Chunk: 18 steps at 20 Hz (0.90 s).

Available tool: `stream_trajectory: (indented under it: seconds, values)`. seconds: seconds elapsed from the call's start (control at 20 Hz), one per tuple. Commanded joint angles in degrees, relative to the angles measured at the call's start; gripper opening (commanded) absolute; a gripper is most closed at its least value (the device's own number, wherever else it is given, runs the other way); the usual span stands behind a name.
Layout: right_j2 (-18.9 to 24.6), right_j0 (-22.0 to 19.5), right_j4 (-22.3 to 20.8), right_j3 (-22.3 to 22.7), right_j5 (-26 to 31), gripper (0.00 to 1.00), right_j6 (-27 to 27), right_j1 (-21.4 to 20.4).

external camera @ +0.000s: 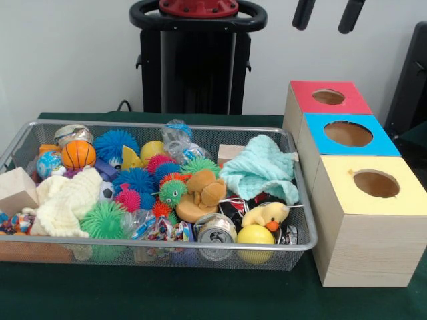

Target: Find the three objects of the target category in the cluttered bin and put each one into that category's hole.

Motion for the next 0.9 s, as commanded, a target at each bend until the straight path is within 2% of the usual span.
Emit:
stream_trajectory:
  seconds: [0.05,0.2,0.35,0.9]
  values:
    - [0.2,-0.1,1.5,10.6,-6.4,1.0,14.8,1.5]
    - [-0.3,0.1,1.7,11.1,-7.9,1.0,14.6,1.1]
    - [0.2,-0.7,3.9,13.3,-12.1,1.0,14.8,0.1]
    - [-0.9,-0.5,4.8,13.7,-11.4,1.0,12.2,-0.8]
